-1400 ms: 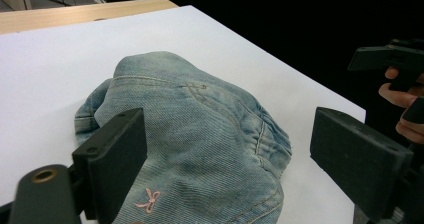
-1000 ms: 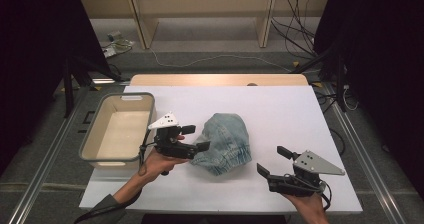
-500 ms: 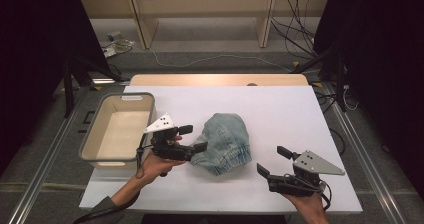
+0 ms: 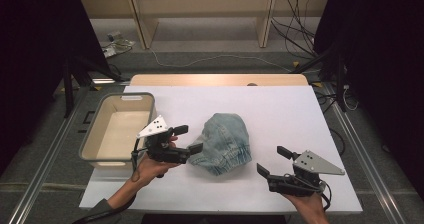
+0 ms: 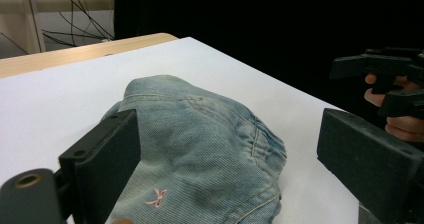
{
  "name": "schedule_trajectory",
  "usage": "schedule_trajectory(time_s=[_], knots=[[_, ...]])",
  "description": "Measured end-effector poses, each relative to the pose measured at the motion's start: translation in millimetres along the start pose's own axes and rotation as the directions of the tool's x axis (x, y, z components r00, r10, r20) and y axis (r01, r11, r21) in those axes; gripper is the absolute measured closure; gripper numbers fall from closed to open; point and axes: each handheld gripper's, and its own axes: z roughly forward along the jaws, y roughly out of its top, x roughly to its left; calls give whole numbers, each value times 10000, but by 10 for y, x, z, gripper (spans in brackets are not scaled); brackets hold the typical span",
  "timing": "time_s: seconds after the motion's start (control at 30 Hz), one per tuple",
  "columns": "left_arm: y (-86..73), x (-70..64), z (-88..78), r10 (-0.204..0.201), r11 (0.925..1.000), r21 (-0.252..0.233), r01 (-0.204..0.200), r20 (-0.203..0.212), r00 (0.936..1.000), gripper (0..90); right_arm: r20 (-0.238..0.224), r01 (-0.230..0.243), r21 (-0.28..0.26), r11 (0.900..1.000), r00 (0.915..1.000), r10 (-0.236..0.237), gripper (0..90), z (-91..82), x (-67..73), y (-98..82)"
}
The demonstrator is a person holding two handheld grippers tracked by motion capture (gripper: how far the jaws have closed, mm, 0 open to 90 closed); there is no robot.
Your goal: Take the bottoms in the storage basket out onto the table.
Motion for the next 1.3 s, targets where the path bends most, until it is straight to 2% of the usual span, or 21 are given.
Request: schedule_trajectory(time_s=[0.23,0.33,0.63,1.13,1.3], knots=[[-26,4,-77,259,9989,-380,-264,-145,9996,90,-2,25,-12,10000,10000,-25,152,1,2,1],[-37,2,-101,512,9979,-377,-523,-290,9983,74,9,28,-13,10000,10000,-28,152,-1,2,1],[-72,-32,-158,821,9961,-296,-832,-362,9960,65,-12,53,-34,10000,10000,-53,152,1,5,0],[-117,-10,-273,776,9969,-53,-779,-420,9961,63,-22,71,-39,10000,10000,-71,152,3,5,-2],[-138,4,-301,636,9980,22,-636,-389,9972,63,-21,62,-39,10000,10000,-63,152,5,5,-3]])
